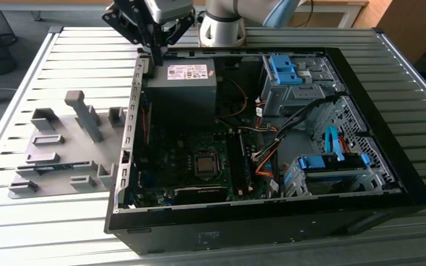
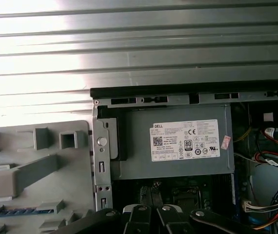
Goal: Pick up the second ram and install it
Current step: 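Reach for the second ram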
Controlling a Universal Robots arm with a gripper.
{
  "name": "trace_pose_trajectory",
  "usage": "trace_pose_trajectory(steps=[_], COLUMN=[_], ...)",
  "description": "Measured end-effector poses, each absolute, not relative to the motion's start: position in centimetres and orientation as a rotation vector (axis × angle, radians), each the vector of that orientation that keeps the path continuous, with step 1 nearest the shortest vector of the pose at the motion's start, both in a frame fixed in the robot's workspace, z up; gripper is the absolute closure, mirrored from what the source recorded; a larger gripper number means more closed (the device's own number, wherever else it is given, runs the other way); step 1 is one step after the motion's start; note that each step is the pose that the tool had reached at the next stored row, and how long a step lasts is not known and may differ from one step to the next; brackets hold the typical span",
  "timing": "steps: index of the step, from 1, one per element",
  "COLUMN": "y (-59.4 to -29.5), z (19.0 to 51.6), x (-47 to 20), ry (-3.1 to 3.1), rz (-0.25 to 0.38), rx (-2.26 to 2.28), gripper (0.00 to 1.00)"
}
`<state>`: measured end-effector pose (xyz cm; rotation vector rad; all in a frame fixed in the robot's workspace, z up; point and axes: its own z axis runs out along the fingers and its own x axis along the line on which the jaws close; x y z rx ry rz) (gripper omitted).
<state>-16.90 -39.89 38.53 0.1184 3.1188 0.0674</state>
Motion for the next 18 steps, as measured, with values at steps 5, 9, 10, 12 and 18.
trace_pose_trajectory(steps=[5,9,10,12,18], y=[-39.89,-39.89,-39.89,-39.89,-39.89], z=[38.49,38.46,38.45,38.44,38.39], x=[-17.1,-17.27,-17.31,-17.38,-17.59], ry=[3.119,3.119,3.119,3.12,3.12], rz=[0.067,0.067,0.067,0.067,0.067], rx=[0.118,0.118,0.118,0.118,0.119], gripper=[0.89,0.89,0.89,0.89,0.89])
